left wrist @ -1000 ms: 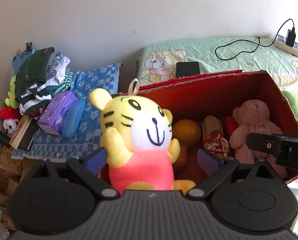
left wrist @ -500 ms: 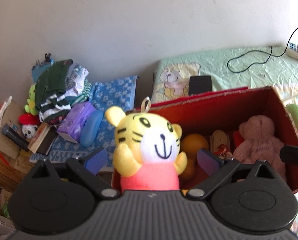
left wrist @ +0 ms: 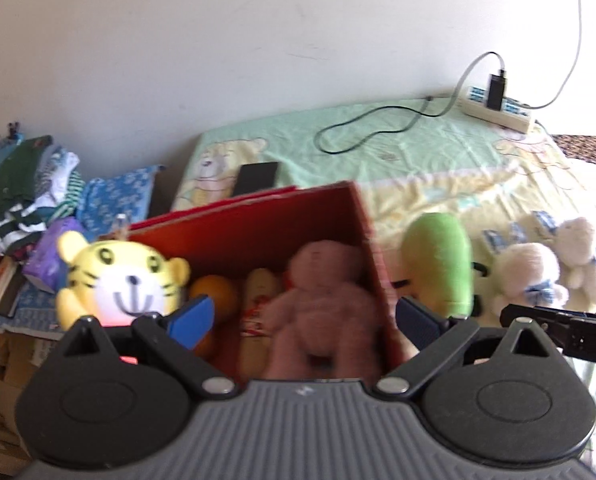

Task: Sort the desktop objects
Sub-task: 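Move the right gripper back to the green pear-shaped plush, then close the right gripper on the green plush and lift it, then carry the green plush up and over toward the red box with the right gripper, then lower the green plush into the red box and open the right gripper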

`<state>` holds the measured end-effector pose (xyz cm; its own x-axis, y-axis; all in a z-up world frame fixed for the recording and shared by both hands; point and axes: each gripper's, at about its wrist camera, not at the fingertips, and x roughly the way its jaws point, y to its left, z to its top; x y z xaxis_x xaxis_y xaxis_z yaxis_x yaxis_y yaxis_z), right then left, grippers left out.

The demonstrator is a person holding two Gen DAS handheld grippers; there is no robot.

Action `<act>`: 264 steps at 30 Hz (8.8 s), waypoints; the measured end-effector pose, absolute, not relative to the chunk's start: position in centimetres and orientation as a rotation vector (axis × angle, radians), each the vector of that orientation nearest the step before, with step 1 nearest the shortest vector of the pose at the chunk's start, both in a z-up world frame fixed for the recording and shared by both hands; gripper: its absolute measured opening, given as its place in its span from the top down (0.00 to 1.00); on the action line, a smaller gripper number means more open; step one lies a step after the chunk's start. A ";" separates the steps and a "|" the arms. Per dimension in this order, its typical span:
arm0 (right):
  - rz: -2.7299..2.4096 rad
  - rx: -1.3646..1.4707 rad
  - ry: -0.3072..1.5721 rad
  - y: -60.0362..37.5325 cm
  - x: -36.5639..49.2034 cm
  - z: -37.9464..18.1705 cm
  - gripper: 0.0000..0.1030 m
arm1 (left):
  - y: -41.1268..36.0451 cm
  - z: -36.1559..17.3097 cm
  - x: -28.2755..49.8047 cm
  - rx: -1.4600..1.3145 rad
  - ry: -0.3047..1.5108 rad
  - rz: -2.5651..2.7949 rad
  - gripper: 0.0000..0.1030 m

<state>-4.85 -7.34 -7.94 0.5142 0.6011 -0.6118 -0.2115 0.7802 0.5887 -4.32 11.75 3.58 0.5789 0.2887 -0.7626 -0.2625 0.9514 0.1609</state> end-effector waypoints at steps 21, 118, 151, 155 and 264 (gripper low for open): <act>0.635 0.497 0.970 -13.6 5.6 -8.6 0.51 | 0.4 -2.6 2.0 0.121 0.828 0.180 0.12; 0.916 0.343 1.188 -5.9 -5.2 -11.1 0.74 | 9.3 -7.4 -13.8 -0.135 1.089 0.281 0.04; 1.041 0.378 1.246 -5.0 -5.6 -13.6 0.62 | 7.5 -8.2 -10.5 -0.220 1.149 0.143 0.35; 1.040 0.377 1.252 -5.0 -5.7 -13.5 0.60 | 7.1 -8.2 -10.4 -0.220 1.142 0.134 0.42; 0.776 0.332 0.937 9.8 -2.6 -5.9 0.60 | 22.9 -1.0 -11.8 -0.175 0.930 0.233 0.17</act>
<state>-2.56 9.82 -5.91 0.3527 0.7221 -0.5951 -0.4496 0.6885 0.5690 -11.85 22.85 -1.03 0.5753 0.1223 -0.8087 -0.2726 0.9609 -0.0486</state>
